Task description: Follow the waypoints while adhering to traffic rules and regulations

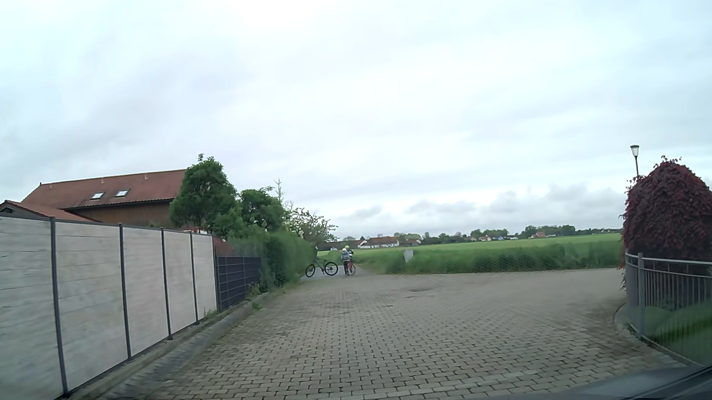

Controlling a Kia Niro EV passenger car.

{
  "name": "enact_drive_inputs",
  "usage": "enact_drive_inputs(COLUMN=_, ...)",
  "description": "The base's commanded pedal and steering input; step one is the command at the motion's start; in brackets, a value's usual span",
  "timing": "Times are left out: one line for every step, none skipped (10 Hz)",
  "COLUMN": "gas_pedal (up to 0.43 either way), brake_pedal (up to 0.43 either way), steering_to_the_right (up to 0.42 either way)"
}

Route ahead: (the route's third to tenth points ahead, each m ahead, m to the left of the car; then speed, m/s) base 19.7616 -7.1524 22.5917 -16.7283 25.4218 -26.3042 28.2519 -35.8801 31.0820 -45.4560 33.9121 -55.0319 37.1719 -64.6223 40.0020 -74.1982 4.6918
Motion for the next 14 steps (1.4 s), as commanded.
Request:
enact_drive_inputs(gas_pedal=0.059, brake_pedal=0.0, steering_to_the_right=0.08)
enact_drive_inputs(gas_pedal=0.059, brake_pedal=0.0, steering_to_the_right=0.089)
enact_drive_inputs(gas_pedal=0.059, brake_pedal=0.0, steering_to_the_right=0.1)
enact_drive_inputs(gas_pedal=0.059, brake_pedal=0.0, steering_to_the_right=0.109)
enact_drive_inputs(gas_pedal=0.059, brake_pedal=0.0, steering_to_the_right=0.118)
enact_drive_inputs(gas_pedal=0.059, brake_pedal=0.0, steering_to_the_right=0.131)
enact_drive_inputs(gas_pedal=0.047, brake_pedal=0.0, steering_to_the_right=0.15)
enact_drive_inputs(gas_pedal=0.047, brake_pedal=0.0, steering_to_the_right=0.162)
enact_drive_inputs(gas_pedal=0.039, brake_pedal=0.0, steering_to_the_right=0.178)
enact_drive_inputs(gas_pedal=0.039, brake_pedal=0.0, steering_to_the_right=0.198)
enact_drive_inputs(gas_pedal=0.028, brake_pedal=0.0, steering_to_the_right=0.215)
enact_drive_inputs(gas_pedal=0.028, brake_pedal=0.0, steering_to_the_right=0.24)
enact_drive_inputs(gas_pedal=0.028, brake_pedal=0.0, steering_to_the_right=0.269)
enact_drive_inputs(gas_pedal=0.028, brake_pedal=0.0, steering_to_the_right=0.299)
